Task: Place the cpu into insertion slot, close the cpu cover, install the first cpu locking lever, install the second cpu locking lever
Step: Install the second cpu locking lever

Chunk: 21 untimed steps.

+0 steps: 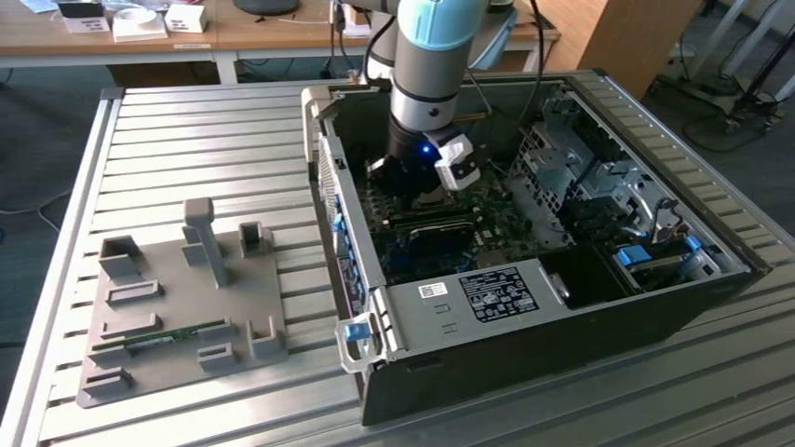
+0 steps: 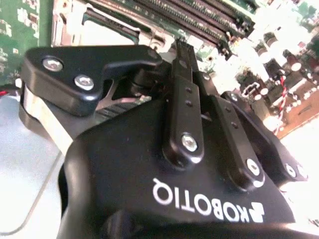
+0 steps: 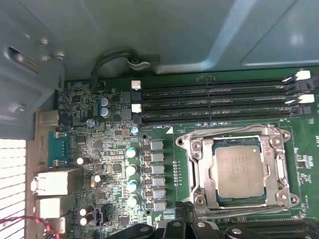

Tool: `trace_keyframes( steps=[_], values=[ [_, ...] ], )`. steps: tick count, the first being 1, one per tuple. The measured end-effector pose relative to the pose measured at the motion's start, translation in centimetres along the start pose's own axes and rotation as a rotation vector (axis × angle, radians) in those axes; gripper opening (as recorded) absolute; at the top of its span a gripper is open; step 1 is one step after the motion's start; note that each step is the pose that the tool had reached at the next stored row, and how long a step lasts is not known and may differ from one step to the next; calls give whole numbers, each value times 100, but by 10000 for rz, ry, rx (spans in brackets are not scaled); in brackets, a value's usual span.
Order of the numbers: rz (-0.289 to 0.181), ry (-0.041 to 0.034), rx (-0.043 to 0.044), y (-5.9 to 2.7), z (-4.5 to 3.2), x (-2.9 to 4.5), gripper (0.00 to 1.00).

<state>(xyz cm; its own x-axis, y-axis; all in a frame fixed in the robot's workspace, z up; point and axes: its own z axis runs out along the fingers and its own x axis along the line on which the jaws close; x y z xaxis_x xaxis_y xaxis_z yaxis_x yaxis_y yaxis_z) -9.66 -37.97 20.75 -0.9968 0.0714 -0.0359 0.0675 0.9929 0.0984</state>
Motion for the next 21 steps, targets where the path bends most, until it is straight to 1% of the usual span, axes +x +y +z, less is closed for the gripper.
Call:
trace_keyframes(
  steps=[7,8,13,15,18,21],
  values=[
    [0,0,1,20,-198,-7,11],
    [-1,0,0,22,-214,-8,11],
    [-1,-1,0,22,-217,-9,11],
    [-2,0,2,26,-217,-30,11],
    [2,-1,0,34,-212,-103,11],
    [3,-1,-1,45,-205,-198,11]
  ],
)
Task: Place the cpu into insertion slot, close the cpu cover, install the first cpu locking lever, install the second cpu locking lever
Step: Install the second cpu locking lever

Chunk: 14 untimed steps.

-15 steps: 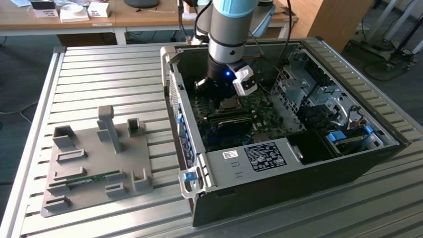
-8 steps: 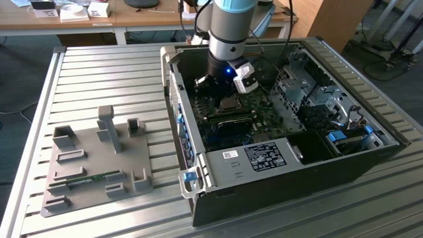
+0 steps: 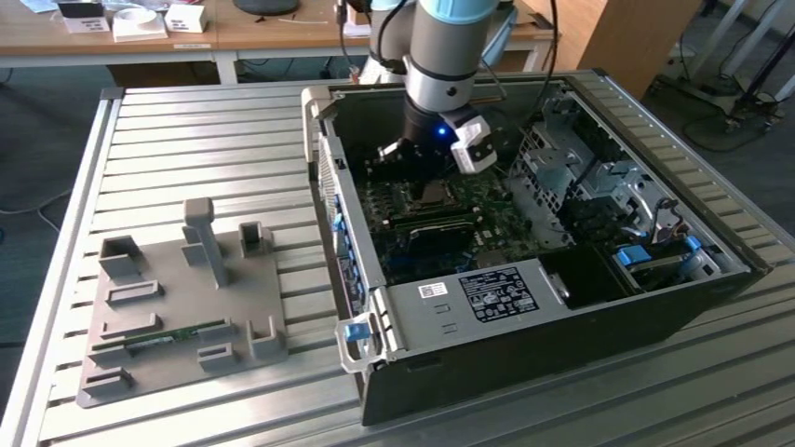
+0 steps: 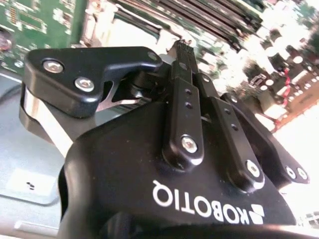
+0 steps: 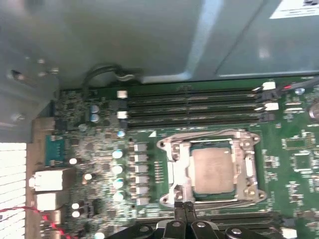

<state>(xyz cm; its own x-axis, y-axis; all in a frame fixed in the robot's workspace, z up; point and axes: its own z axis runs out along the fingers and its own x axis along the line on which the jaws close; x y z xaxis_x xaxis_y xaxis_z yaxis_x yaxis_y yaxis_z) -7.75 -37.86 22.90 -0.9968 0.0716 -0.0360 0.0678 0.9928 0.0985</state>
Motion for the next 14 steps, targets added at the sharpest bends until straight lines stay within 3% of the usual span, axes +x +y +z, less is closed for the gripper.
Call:
trace_keyframes(
  steps=[6,14],
  values=[
    [2,0,0,34,13,-160,11],
    [2,1,1,144,28,-192,11]
  ],
)
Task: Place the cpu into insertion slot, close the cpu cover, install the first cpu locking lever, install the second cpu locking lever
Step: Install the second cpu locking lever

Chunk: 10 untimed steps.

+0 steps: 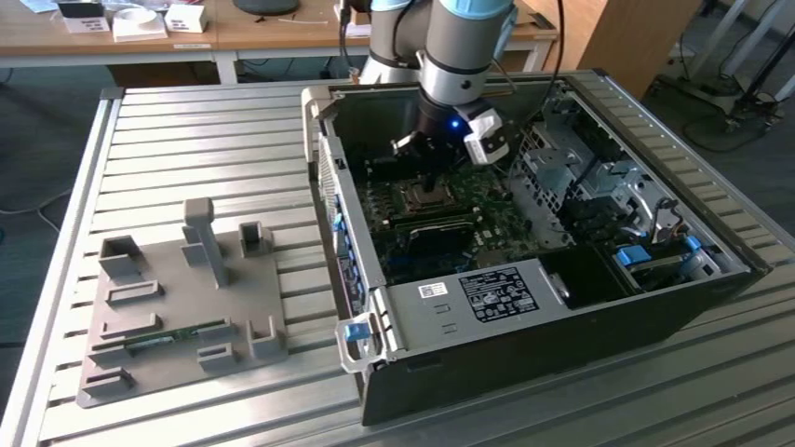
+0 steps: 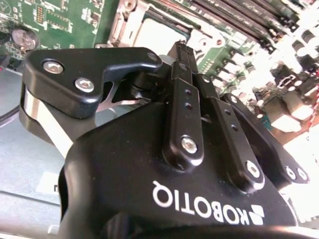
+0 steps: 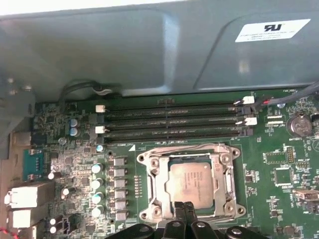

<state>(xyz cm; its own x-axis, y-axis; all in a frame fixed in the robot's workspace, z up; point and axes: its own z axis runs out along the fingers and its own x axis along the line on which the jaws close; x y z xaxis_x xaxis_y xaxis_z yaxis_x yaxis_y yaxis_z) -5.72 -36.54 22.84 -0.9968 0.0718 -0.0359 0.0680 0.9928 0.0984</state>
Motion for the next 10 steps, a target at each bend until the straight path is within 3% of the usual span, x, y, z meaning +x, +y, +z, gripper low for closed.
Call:
trace_keyframes(
  steps=[10],
  values=[
    [-222,21,-10,37,10,-68,11]
  ],
)
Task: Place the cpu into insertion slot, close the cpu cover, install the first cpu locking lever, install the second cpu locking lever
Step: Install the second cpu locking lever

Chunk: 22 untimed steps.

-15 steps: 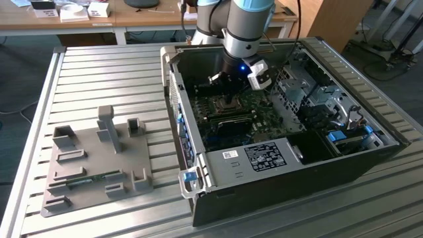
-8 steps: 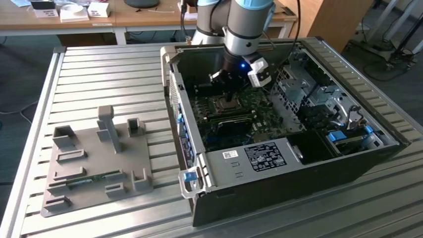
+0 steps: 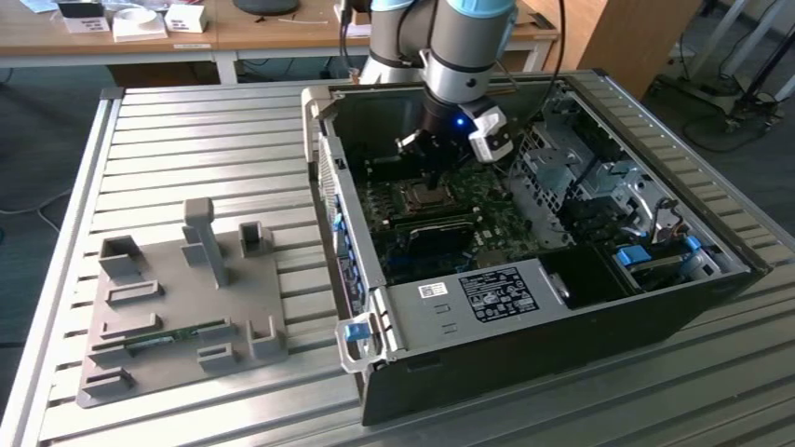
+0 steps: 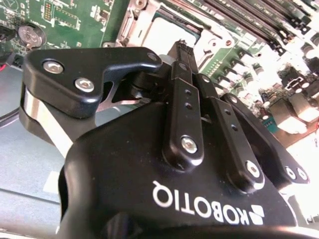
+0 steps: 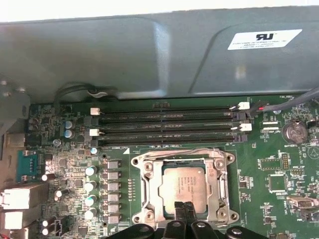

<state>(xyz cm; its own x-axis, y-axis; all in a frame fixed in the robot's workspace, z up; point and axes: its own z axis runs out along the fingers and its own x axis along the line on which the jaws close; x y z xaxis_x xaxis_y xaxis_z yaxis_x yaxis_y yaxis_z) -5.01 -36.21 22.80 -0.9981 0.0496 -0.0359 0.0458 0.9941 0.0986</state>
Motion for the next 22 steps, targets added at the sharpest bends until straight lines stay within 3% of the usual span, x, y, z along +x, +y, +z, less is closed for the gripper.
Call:
trace_keyframes(
  steps=[12,22],
  values=[
    [-337,34,-35,10,2,-25,11],
    [-344,35,-38,13,-22,-29,11]
  ],
)
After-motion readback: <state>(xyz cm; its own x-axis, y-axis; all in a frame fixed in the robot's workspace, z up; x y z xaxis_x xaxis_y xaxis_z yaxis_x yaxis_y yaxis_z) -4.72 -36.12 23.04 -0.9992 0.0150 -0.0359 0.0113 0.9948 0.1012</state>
